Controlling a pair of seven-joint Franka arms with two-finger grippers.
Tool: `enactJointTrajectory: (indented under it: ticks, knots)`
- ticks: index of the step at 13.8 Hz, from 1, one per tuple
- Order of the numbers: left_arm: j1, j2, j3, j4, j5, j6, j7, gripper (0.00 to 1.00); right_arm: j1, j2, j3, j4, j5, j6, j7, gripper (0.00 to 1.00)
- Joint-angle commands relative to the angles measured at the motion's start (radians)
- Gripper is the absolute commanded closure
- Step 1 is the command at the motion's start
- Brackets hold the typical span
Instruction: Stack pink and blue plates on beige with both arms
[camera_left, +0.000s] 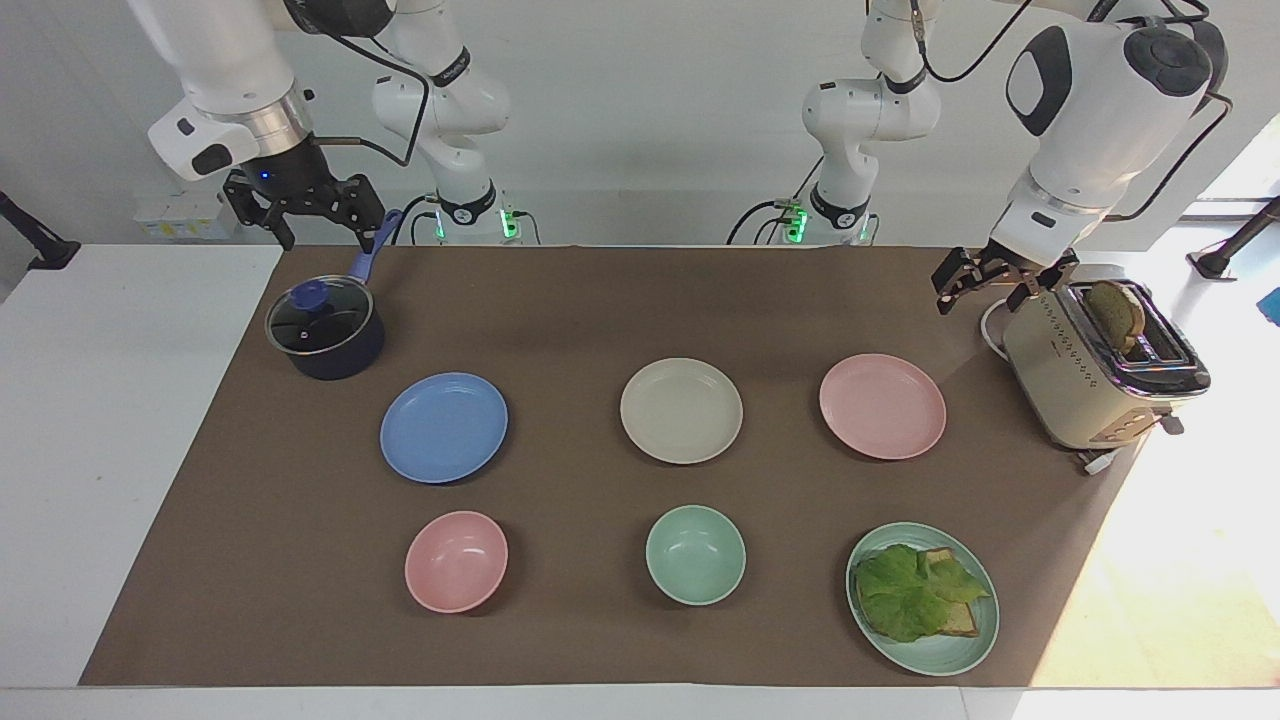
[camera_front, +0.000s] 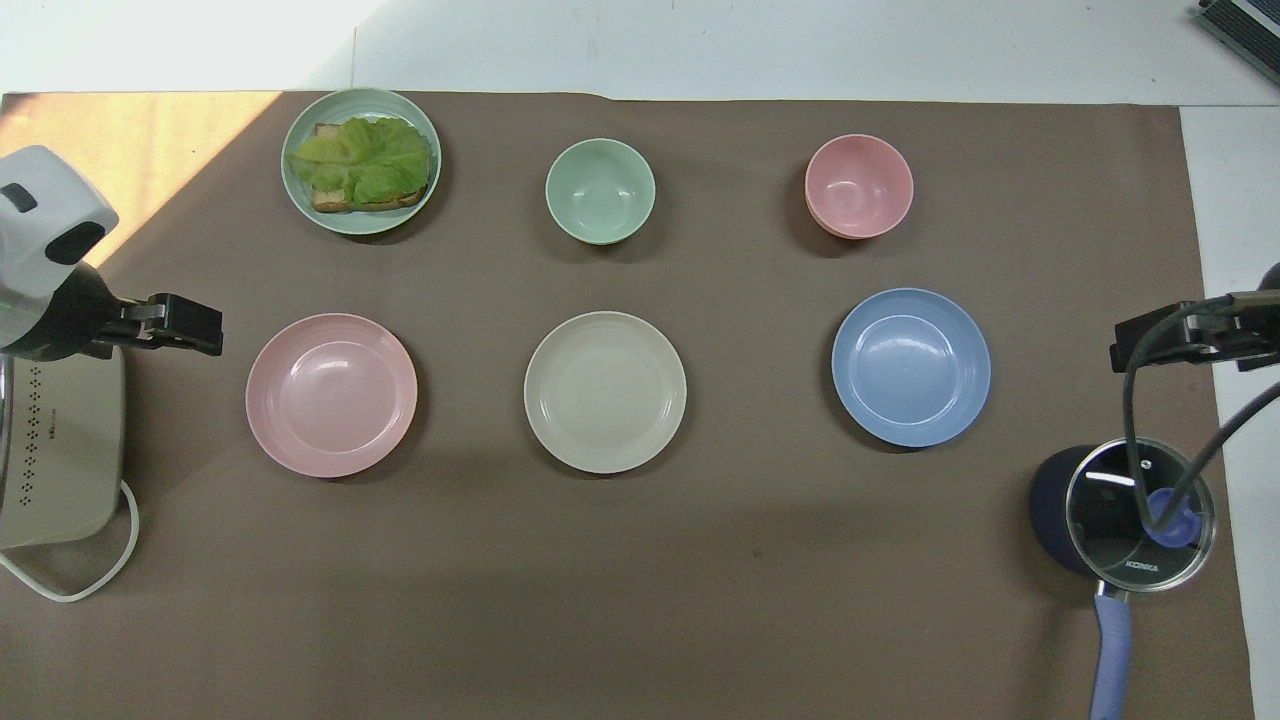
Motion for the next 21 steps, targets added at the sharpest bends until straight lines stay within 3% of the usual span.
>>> enactJointTrajectory:
  ticks: [1, 6, 8, 13, 16, 21]
  knots:
    - [0.007, -0.015, -0.002, -0.035, 0.008, 0.025, 0.011, 0.00, -0.010, -0.025, 0.005, -0.030, 0.003, 0.011, -0.006, 0.00]
    - [0.009, 0.001, -0.002, -0.245, 0.005, 0.252, 0.004, 0.00, -0.012, -0.025, 0.003, -0.030, 0.003, 0.010, -0.006, 0.00]
    - [0.006, 0.065, -0.002, -0.276, 0.005, 0.349, -0.008, 0.00, -0.010, -0.025, 0.003, -0.030, 0.005, 0.010, -0.005, 0.00]
    - [0.050, 0.151, -0.002, -0.305, 0.006, 0.422, 0.023, 0.00, -0.010, -0.025, 0.003, -0.030, 0.005, 0.010, 0.009, 0.00]
    - [0.104, 0.157, 0.000, -0.376, 0.006, 0.516, 0.096, 0.00, -0.010, -0.025, 0.003, -0.030, 0.006, 0.010, 0.009, 0.00]
    - [0.106, 0.141, -0.002, -0.439, 0.006, 0.521, 0.098, 0.00, -0.010, -0.025, 0.003, -0.030, 0.005, 0.010, 0.003, 0.00]
